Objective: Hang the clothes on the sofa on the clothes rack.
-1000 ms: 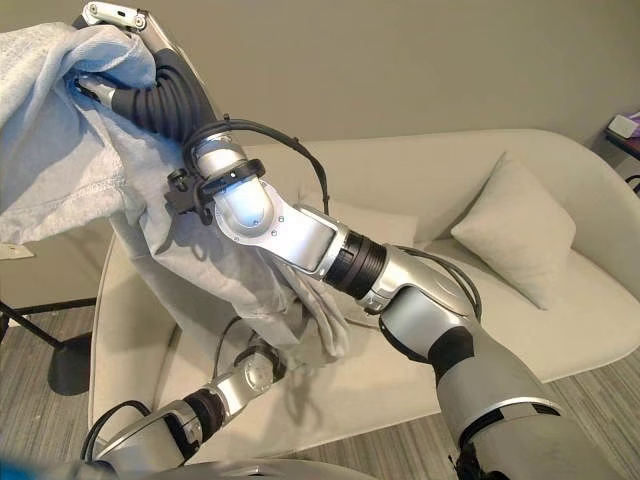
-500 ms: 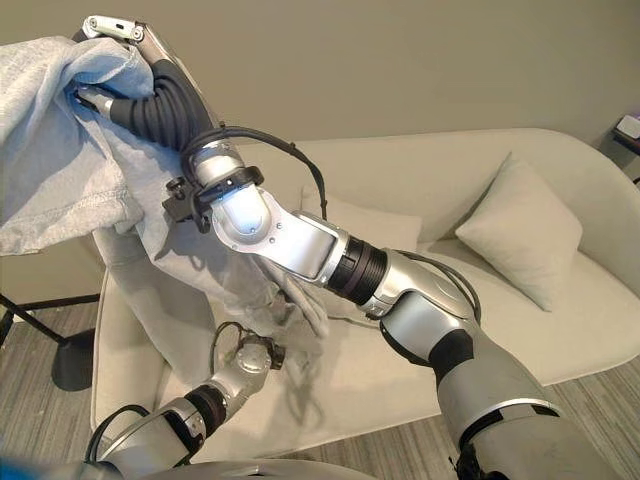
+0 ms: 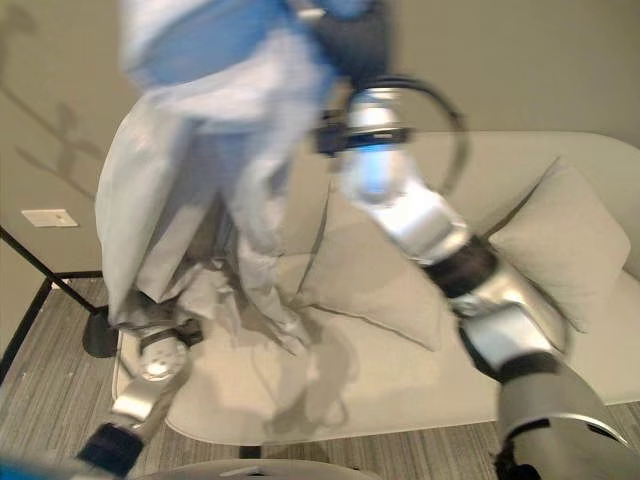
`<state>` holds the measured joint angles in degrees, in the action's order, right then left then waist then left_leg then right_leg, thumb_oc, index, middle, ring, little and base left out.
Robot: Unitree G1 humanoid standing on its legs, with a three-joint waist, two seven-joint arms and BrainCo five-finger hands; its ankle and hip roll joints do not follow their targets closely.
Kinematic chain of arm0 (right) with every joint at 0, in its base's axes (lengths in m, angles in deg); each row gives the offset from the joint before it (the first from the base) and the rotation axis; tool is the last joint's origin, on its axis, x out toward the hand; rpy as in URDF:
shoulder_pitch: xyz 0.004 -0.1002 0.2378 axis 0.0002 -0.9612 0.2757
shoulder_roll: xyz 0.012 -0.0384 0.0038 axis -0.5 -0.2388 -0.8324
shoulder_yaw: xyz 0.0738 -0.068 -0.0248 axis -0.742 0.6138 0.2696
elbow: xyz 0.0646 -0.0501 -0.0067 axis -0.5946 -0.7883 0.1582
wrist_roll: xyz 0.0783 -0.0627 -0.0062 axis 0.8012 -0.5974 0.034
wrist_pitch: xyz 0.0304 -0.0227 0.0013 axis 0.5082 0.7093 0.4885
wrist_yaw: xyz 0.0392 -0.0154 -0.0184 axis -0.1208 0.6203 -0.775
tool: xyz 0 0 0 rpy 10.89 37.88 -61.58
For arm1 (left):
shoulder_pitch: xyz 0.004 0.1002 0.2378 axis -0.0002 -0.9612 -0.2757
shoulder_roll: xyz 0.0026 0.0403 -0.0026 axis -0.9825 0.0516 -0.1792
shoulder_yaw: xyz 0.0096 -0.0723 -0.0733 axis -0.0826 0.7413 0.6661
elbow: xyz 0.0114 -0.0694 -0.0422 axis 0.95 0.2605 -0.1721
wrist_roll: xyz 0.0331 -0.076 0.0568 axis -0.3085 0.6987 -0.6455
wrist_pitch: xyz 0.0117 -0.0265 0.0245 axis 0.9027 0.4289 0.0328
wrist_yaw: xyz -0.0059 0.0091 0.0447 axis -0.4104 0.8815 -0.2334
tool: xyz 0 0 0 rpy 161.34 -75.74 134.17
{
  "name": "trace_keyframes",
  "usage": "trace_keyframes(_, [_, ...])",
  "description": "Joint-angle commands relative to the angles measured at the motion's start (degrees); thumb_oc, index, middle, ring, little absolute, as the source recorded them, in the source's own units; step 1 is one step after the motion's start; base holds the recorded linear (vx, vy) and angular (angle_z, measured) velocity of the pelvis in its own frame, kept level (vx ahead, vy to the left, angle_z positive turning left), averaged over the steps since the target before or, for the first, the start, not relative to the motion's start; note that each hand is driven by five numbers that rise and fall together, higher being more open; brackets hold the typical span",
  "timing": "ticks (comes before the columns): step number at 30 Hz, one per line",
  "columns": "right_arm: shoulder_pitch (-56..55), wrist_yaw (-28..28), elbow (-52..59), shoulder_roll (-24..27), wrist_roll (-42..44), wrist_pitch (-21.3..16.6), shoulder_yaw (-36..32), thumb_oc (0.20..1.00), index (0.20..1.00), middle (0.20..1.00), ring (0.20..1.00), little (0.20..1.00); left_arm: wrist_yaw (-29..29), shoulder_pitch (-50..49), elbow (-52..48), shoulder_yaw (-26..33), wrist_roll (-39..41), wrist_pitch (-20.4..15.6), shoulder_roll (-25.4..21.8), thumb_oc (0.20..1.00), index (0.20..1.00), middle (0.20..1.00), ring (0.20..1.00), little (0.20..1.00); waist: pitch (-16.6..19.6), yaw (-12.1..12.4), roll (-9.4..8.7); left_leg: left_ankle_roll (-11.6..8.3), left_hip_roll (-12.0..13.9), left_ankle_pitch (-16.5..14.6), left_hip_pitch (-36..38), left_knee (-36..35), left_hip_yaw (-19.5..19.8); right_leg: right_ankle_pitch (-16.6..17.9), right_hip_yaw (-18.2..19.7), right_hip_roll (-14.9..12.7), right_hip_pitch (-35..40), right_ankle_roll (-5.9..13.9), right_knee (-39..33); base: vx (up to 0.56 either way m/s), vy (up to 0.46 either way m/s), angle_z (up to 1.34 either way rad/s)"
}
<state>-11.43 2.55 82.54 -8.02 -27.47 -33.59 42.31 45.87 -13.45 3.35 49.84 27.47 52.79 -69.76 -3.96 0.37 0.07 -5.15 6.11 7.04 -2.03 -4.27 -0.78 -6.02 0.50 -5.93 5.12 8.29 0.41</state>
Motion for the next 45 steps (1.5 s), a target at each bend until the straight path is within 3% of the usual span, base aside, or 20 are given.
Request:
trace_keyframes(1, [-2.3, -0.6, 3.2, -8.22, -7.3, -3.73, 0.24, 0.2, 0.2, 0.2, 0.2, 0.2, -0.67, 3.06, 1.71, -0.89, -8.85, -0.02, 1.44, 0.2, 0.2, 0.2, 0.2, 0.2, 2.69, -0.15, -2.76, -3.71, 7.5, 4.91, -5.04, -0.73, 1.35, 0.73, 0.67, 4.6, -4.44, -5.22, 1.55, -0.12, -0.186, -0.02])
trace_keyframes(3, [-9.62, -0.48, 4.76, -9.2, -13.13, -3.18, -2.99, 0.2, 0.2, 0.2, 0.2, 0.2, -0.19, 2.06, -0.31, 0.06, -12.45, -0.24, 0.84, 0.2, 0.2, 0.2, 0.2, 0.2, 1.04, 0.38, -2.58, -4.08, 8.06, 8.31, -7.57, -0.73, 1.65, 1.01, -0.45, 5.31, -4.48, -5.63, 1.28, -0.22, -0.183, 0.07])
trace_keyframes(5, [-12.59, -0.11, 5.8, -9.95, -16.26, -2.61, -3.74, 0.2, 0.2, 0.2, 0.2, 0.2, 0.72, 2.11, -1.65, 0.28, -14.01, -0.15, 0.38, 0.2, 0.2, 0.2, 0.2, 0.2, 0.08, 0.39, -3.0, -3.68, 7.69, 9.08, -8.33, -0.73, 0.82, 0.68, -1.52, 5.24, -4.36, -5.91, 1.21, -0.15, -0.117, 0.31])
trace_keyframes(6, [-17.67, -0.3, 6.44, -11.19, -19.84, -1.9, -3.2, 0.2, 0.2, 0.2, 0.2, 0.2, 0.73, 1.13, -3.61, 1.12, -15.89, -0.68, 0.43, 0.2, 0.2, 0.2, 0.2, 0.2, -0.35, 0.23, -3.64, -1.85, 6.13, 6.67, -7.72, -0.38, -1.42, 1.37, -2.48, 5.24, -4.69, -6.02, 0.57, -0.12, -0.107, 0.33])
trace_keyframes(8, [-22.16, -1.33, 7.88, -12.21, -22.31, -1.79, -2.22, 0.2, 0.2, 0.2, 0.2, 0.2, 0.32, 0.03, -5.19, 0.98, -17.56, -1.25, 0.55, 0.2, 0.2, 0.2, 0.2, 0.2, -0.35, 0.31, -4.82, 0.44, 3.47, 2.48, -6.4, 2.23, -2.2, 2.98, -3.05, 4.25, -4.94, -5.94, -0.64, -0.16, -0.127, 0.38])
trace_keyframes(9, [-24.75, -2.2, 7.62, -13.24, -23.54, -2.19, -0.46, 0.2, 0.2, 0.2, 0.2, 0.2, 0.56, 0.31, -5.52, -0.14, -19.91, -1.62, 0.22, 0.2, 0.2, 0.2, 0.2, 0.2, -0.69, -0.1, -6.25, 2.52, 0.32, -4.7, -6.16, 9.09, -2.35, 4.7, -3.42, 3.04, -5.22, -5.74, -2.1, -0.14, -0.082, 0.33])
trace_keyframes(12, [-25.54, -2.72, 7.73, -13.4, -24.23, -2.22, -0.11, 0.2, 0.2, 0.2, 0.2, 0.2, 0.4, 0.45, -5.31, -0.63, -20.92, -1.55, 0.05, 0.2, 0.2, 0.2, 0.2, 0.2, -0.39, -0.38, -6.45, 3.09, -0.69, -6.51, -6.03, 10.6, -2.3, 5.28, -3.5, 2.86, -5.47, -5.61, -2.71, -0.05, -0.015, 0.24])
trace_keyframes(13, [-27.39, -3.33, 7.84, -14.16, -24.79, -2.73, 0.96, 0.2, 0.2, 0.2, 0.2, 0.2, 0.22, 0.88, -5.14, -1.64, -21.29, -1.86, 0.66, 0.2, 0.2, 0.2, 0.2, 0.2, -0.31, -0.9, -6.83, 4.45, -3.1, -11.22, -4.46, 14.08, -2.39, 5.88, -3.65, 2.55, -5.55, -5.4, -3.18, -0.02, 0.021, 0.2])
trace_keyframes(15, [-29.36, -4.03, 8.0, -14.53, -25.82, -2.82, 1.21, 0.2, 0.2, 0.2, 0.2, 0.2, -0.61, 0.85, -5.64, -2.78, -21.89, -2.27, 0.95, 0.2, 0.2, 0.2, 0.2, 0.2, 0.53, -1.78, -6.06, 5.38, -4.29, -12.95, -0.88, 12.44, -2.6, 6.27, -3.84, 3.31, -5.66, -5.12, -3.55, 0.02, 0.062, 0.31])
trace_keyframes(21, [-32.65, -3.19, 6.12, -14.74, -24.82, -2.43, 0.3, 0.2, 0.2, 0.2, 0.2, 0.2, -1.65, 0.69, -3.63, -5.53, -23.27, -1.58, 0.65, 0.2, 0.2, 0.2, 0.2, 0.2, 2.59, -2.71, -4.88, 4.66, -4.22, -10.21, 3.73, 3.58, -3.66, 6.37, -4.91, 3.69, -3.91, -4.74, -4.22, 0.06, 0.069, 0.08])
trace_keyframes(27, [-34.28, -3.46, 5.61, -15.39, -24.83, -1.64, 0.98, 0.2, 0.2, 0.2, 0.2, 0.2, -2.56, -1.21, -4.38, -5.37, -21.65, -1.33, 0.73, 0.2, 0.2, 0.2, 0.2, 0.2, 2.8, -2.08, -4.83, 4.47, -3.8, -9.87, 5.53, 1.42, -3.51, 6.17, -4.24, 3.98, -2.87, -4.72, -4.46, 0.01, 0.009, 0.02])
trace_keyframes(33, [-34.45, -3.86, 6.05, -16.12, -25.51, -1.41, 2.3, 0.2, 0.2, 0.2, 0.2, 0.2, -2.78, -1.96, -4.72, -5.24, -20.46, -1.53, 1.54, 0.2, 0.2, 0.2, 0.2, 0.2, 1.76, -1.62, -5.45, 4.33, -3.8, -11.53, 4.06, 5.99, -3.52, 5.88, -4.03, 3.96, -2.44, -4.9, -4.49, -0.02, -0.034, -0.03])
trace_keyframes(34, [-33.83, -3.57, 5.94, -16.11, -25.93, -1.29, 2.5, 0.2, 0.2, 0.2, 0.2, 0.2, -3.0, -1.27, -4.69, -5.99, -20.51, -1.75, 1.68, 0.2, 0.2, 0.2, 0.2, 0.2, 0.64, -1.39, -5.67, 3.94, -3.98, -12.2, 1.63, 10.45, -3.24, 5.83, -3.97, 3.63, -2.33, -5.08, -4.63, -0.06, -0.015, -0.02])
trace_keyframes(37, [-32.62, -2.6, 4.97, -15.94, -27.32, -0.45, 2.63, 0.2, 0.2, 0.2, 0.2, 0.2, -3.26, 0.11, -4.33, -7.52, -19.89, -2.57, 2.17, 0.2, 0.2, 0.2, 0.2, 0.2, -0.61, -1.25, -5.72, 2.88, -3.1, -11.31, -1.49, 13.63, -3.44, 5.82, -4.6, 2.78, -2.02, -5.18, -4.76, -0.05, 0.033, -0.01])
trace_keyframes(43, [-32.17, -2.4, 4.82, -15.69, -27.62, -0.22, 2.53, 0.2, 0.2, 0.2, 0.2, 0.2, -3.74, 0.62, -4.41, -8.45, -19.88, -2.77, 2.27, 0.2, 0.2, 0.2, 0.2, 0.2, -0.72, -1.34, -5.64, 2.52, -2.23, -10.6, -2.14, 13.36, -3.79, 5.82, -4.74, 2.24, -2.16, -5.03, -4.48, 0.01, 0.09, 0.07])
trace_keyframes(44, [-29.72, 0.3, 2.33, -14.92, -28.34, 0.67, 3.23, 0.2, 0.2, 0.2, 0.2, 0.2, -4.2, 5.69, -2.94, -13.94, -19.26, -3.35, 3.55, 0.2, 0.2, 0.2, 0.2, 0.2, -0.31, -3.22, -4.29, 0.48, 6.5, -3.84, -2.03, 4.14, -4.35, 5.34, -4.15, -1.73, -4.43, -2.85, -3.11, 0.08, 0.542, 0.06])
trace_keyframes(45, [-28.64, 1.2, 1.18, -14.48, -28.31, 0.58, 3.42, 0.2, 0.2, 0.2, 0.2, 0.2, -3.91, 7.05, -2.06, -14.99, -19.17, -3.64, 4.23, 0.2, 0.2, 0.2, 0.2, 0.2, -0.47, -3.59, -3.49, -0.47, 8.89, -1.09, -1.59, 0.8, -4.78, 4.74, -3.93, -2.35, -5.22, -2.56, -2.49, 0.1, 0.652, 0.14])
